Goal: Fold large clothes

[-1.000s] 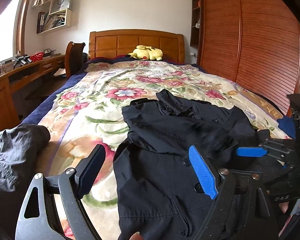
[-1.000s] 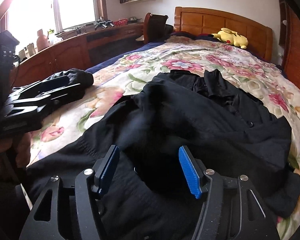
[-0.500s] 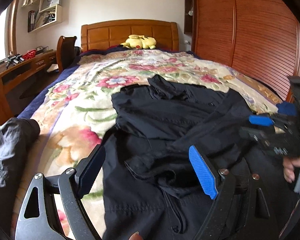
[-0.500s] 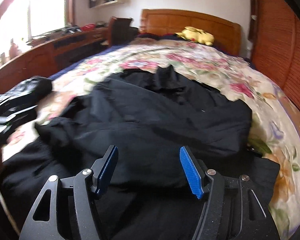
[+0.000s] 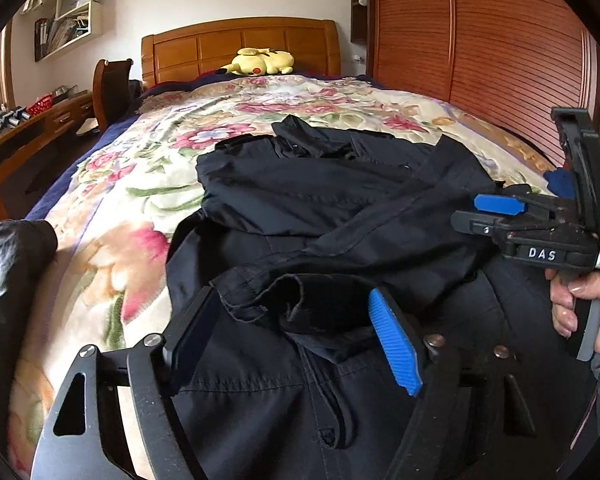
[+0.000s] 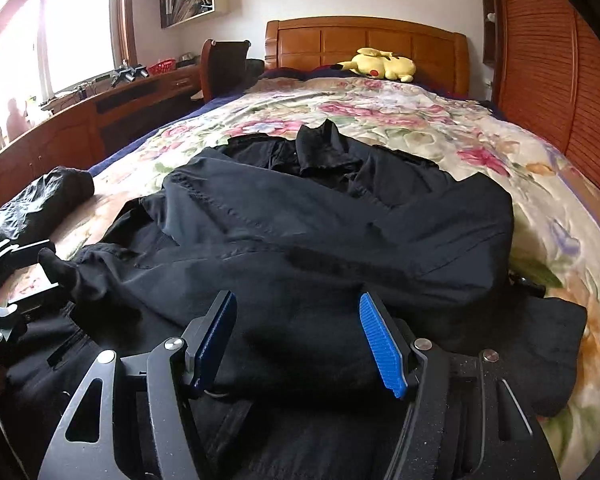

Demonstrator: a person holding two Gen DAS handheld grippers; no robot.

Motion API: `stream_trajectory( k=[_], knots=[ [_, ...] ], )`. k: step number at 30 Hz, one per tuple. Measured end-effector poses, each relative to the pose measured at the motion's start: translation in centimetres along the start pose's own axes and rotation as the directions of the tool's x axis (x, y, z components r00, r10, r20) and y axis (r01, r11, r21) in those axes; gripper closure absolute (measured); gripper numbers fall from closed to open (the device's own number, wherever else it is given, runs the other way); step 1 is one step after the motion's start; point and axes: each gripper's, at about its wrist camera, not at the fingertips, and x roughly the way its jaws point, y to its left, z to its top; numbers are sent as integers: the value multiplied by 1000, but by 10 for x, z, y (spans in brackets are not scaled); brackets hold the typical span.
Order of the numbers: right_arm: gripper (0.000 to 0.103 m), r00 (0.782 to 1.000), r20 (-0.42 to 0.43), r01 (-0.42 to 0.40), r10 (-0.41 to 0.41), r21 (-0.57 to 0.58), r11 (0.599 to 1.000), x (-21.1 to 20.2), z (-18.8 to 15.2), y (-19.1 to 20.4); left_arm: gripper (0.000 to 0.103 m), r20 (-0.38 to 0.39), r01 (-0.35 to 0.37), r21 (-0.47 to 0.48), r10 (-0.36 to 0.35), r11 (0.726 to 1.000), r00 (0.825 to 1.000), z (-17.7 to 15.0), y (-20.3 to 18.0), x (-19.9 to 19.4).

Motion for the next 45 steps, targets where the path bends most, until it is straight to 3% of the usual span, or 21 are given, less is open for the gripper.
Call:
stream_trajectory(
  k=[10,19,24,31,35,45],
  knots=[
    [37,1000,6,-4,4,23,1000,-6,-3,-13,62,21,58,-26,-57,998,998,0,3,-6],
    [37,1000,3,-2,2,14,1000,-4,-2,-11,73,43,68,-15,-68,998,997,1,1,-10],
    [37,1000,3,-3,3,15,1000,-4,-2,-12,73,46,53,-30,-52,998,998,1,2,-9],
    [37,1000,2,-2,2,15,1000,-4,-2,-11,74,46,83,-30,-81,996,996,0,4,-9],
    [37,1000,4,-2,2,16,1000,-4,-2,-12,91,53,87,-4,-87,996,995,0,-1,-12],
    [37,1000,11,2,-3,28,1000,-5,-1,-16,94,132,67,-34,-62,997,989,8,15,-33]
  ],
)
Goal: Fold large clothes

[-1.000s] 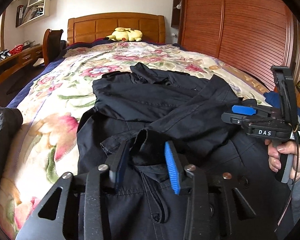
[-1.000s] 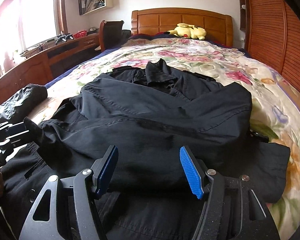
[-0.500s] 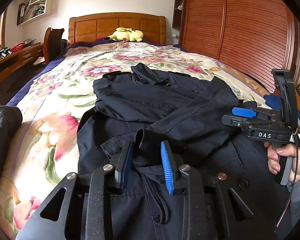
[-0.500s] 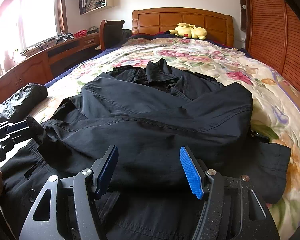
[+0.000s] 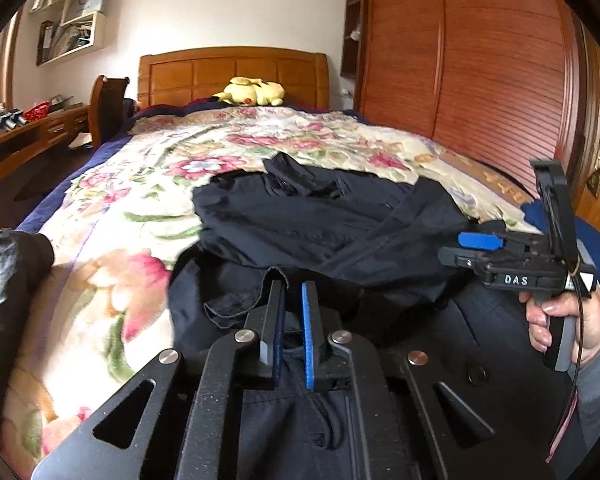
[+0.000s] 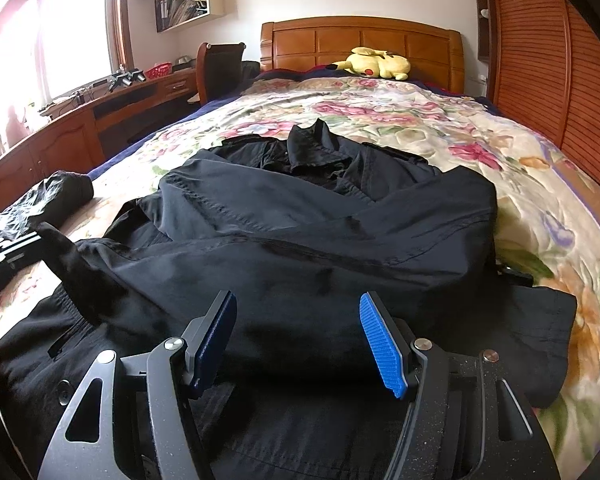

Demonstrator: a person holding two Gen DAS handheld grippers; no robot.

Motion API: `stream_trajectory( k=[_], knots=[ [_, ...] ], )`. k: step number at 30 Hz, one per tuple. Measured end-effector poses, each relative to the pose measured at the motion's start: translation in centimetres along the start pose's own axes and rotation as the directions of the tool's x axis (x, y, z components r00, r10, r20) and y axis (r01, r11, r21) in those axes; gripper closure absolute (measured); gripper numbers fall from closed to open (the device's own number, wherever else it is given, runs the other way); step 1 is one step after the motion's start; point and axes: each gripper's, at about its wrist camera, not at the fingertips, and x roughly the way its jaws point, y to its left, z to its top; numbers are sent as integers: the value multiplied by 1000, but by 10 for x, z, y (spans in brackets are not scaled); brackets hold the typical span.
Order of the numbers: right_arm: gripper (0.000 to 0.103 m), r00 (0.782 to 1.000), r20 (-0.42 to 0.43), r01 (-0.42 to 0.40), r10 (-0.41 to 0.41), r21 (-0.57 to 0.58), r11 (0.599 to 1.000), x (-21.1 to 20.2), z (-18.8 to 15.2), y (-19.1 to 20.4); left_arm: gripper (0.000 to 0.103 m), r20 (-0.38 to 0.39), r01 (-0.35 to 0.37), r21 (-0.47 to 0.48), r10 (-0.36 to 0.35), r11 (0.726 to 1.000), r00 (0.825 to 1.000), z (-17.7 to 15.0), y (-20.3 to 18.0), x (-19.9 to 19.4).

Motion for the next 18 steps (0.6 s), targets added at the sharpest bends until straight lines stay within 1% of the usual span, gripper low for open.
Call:
stream_trajectory(
  k=[11,18],
  knots=[
    [37,1000,1,4,-4,7,1000,3,0,1,95,108,-52,-68,60,996,992,13,37,-37],
    [37,1000,1,4,-4,7,1000,3,0,0,95,117,-50,-82,60,995,991,12,44,-44]
  ],
)
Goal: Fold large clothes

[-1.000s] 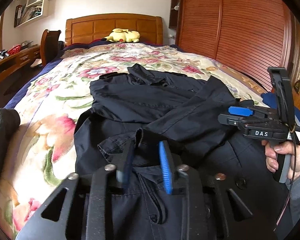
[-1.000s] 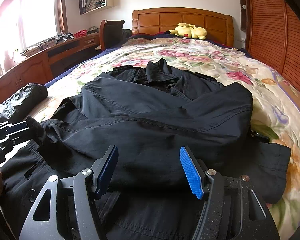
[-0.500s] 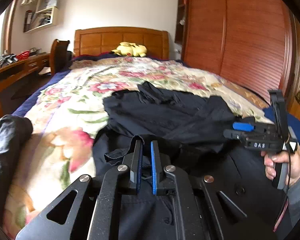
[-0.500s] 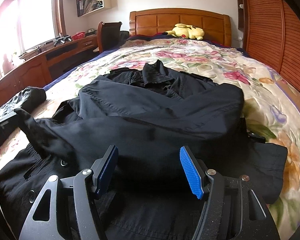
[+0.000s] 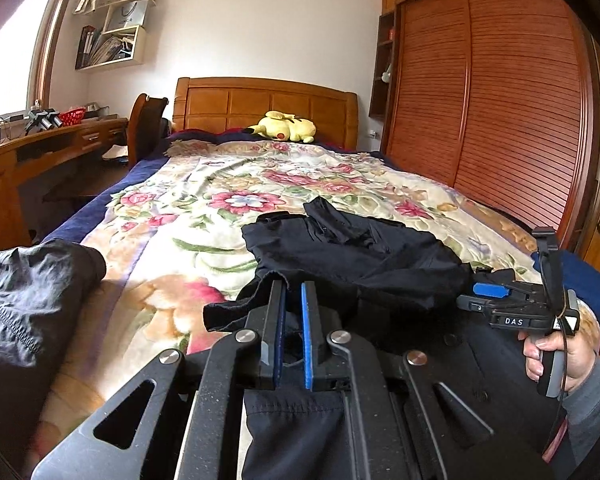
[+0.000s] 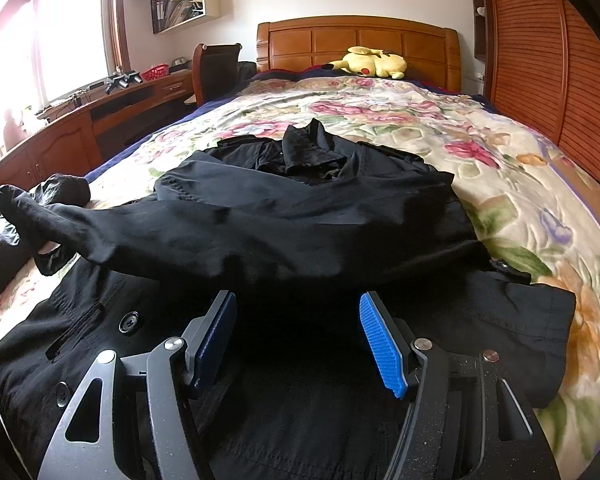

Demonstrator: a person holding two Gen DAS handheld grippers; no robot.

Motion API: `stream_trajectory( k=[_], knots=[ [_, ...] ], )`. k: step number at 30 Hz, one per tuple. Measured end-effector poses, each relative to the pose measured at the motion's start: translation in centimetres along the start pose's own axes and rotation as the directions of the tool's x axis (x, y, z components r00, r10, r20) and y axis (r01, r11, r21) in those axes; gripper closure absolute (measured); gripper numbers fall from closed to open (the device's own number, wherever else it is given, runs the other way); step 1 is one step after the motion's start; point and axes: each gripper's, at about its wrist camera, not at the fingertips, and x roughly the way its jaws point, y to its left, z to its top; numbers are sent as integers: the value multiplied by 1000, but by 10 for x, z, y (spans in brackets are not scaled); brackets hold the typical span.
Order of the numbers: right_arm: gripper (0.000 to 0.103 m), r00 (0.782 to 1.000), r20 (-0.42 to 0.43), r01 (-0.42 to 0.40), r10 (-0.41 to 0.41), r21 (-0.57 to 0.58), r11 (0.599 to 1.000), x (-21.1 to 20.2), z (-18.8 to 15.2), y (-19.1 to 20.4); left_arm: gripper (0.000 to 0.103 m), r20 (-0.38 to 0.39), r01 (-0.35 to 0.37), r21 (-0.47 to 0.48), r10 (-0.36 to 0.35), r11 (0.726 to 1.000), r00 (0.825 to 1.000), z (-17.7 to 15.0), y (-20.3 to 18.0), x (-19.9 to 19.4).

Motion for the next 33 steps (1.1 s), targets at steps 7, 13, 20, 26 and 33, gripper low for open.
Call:
stream_trajectory(
  k=[7,13,20,26,33],
  knots=[
    [37,1000,0,1,-1,-1,1000,1,0,0,95,-1,-7,-9,7,1000,1000,2,3,-8],
    [37,1000,-2,1,-1,-6,1000,1,-1,-2,64,9,-22,-31,22,999,1000,0,14,-13],
    [37,1000,-1,3,-3,-7,1000,1,-1,-2,30,-57,-3,-8,2,1000,998,-10,13,-1],
    [37,1000,4,6,-6,-13,1000,1,-1,-2,23,-87,4,15,-3,1000,996,-21,6,0],
    [37,1000,13,-8,8,-37,999,-11,-6,3,23,-121,-14,51,20,999,992,-37,-4,-2]
  ],
)
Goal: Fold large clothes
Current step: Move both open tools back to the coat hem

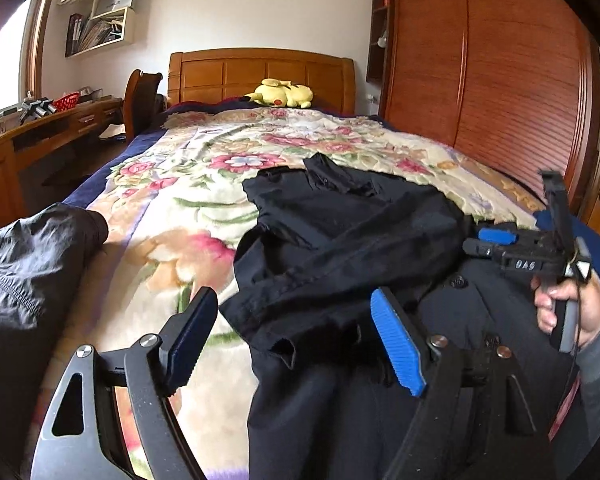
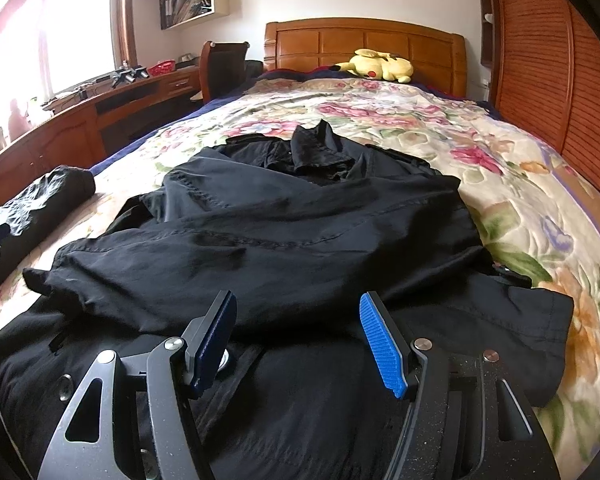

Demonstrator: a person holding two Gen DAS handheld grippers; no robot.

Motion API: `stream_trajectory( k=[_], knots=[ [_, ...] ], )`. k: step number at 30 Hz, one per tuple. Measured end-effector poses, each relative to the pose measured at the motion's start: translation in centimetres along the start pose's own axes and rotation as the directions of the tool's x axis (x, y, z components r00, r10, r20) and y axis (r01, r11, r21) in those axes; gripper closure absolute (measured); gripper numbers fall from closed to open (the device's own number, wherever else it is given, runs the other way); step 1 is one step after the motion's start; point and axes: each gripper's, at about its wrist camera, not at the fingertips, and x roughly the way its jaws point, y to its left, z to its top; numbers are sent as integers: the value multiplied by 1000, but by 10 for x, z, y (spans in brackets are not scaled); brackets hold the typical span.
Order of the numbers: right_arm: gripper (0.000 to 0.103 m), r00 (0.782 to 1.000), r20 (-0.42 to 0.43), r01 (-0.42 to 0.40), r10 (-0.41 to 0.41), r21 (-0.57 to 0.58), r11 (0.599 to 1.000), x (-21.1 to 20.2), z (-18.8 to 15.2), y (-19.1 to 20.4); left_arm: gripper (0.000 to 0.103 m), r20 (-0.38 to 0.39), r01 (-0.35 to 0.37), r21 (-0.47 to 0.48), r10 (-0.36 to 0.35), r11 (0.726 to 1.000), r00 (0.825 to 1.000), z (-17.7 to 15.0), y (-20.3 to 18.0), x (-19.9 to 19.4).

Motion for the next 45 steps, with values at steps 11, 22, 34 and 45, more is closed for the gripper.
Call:
stream_trajectory(
  k=[11,22,34,45],
  knots=[
    [29,996,75,42,-43,11,999,-59,-30,0,23,-10,-19,0,19,1000,1000,-24,-11,-21],
    [23,993,50,105,-104,-28,994,-121,-66,-2,23,-18,-63,35,63,997,998,-44,-21,-56],
    [23,985,-14,172,-172,41,984,-170,-93,-41,23,-56,-60,6,61,998,997,-53,-8,-70],
    [23,982,-106,162,-156,52,985,-170,-114,-42,37,-90,-23,-7,22,1000,996,-71,-2,-70]
  ],
)
